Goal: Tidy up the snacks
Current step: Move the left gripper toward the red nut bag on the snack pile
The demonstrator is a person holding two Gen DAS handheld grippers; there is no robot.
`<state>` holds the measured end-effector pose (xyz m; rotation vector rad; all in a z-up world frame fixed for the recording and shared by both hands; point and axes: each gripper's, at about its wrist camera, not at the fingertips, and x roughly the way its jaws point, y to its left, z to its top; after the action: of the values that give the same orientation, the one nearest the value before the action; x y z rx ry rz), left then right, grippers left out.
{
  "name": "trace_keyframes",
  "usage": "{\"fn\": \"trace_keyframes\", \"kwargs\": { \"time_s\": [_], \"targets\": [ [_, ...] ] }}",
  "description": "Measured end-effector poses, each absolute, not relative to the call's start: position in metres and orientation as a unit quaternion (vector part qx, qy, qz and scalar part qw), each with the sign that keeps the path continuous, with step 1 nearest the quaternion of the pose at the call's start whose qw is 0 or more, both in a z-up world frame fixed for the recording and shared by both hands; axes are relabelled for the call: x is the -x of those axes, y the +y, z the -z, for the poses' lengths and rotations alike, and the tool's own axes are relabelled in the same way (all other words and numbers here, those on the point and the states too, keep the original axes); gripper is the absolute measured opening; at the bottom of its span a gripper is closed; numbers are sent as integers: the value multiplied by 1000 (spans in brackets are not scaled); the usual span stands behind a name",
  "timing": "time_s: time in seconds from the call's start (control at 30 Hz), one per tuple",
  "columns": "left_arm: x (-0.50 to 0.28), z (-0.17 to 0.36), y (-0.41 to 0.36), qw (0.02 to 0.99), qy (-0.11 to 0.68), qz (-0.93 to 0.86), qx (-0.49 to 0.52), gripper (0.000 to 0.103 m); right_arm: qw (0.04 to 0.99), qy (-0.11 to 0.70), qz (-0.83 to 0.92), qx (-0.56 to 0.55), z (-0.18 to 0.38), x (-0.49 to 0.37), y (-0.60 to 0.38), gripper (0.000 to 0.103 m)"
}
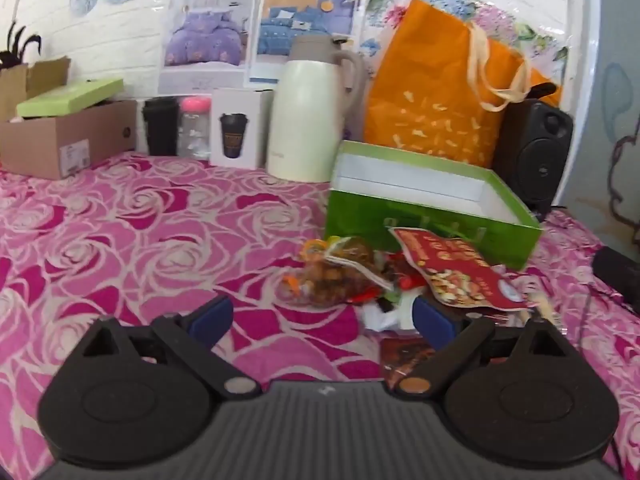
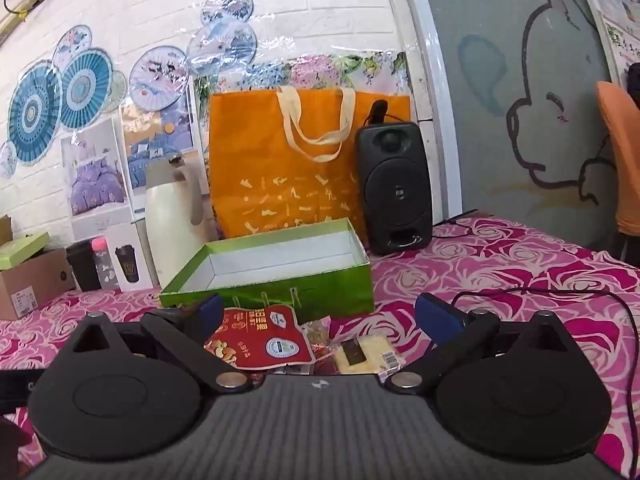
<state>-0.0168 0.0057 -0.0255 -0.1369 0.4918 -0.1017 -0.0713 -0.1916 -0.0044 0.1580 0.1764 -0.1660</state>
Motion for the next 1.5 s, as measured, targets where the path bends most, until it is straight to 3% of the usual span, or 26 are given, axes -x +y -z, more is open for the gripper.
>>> {"fn": "trace_keyframes", "kwargs": {
  "time_s": [0.2, 0.4, 1.1, 1.5],
  "targets": [
    [12, 26, -13, 952, 291, 95, 19, 94, 990, 87, 87, -76, 5, 73, -191, 103],
    [15, 20, -14, 967, 253, 18, -29, 94, 991, 93, 87, -48, 5, 74, -184, 103],
    [26, 25, -9, 974, 226, 23, -29, 94, 991, 108, 28, -70, 8, 76, -180, 103],
    [14, 34, 0, 964, 266, 14, -4, 94, 987, 121, -5, -102, 14, 75, -183, 103]
  ]
}}
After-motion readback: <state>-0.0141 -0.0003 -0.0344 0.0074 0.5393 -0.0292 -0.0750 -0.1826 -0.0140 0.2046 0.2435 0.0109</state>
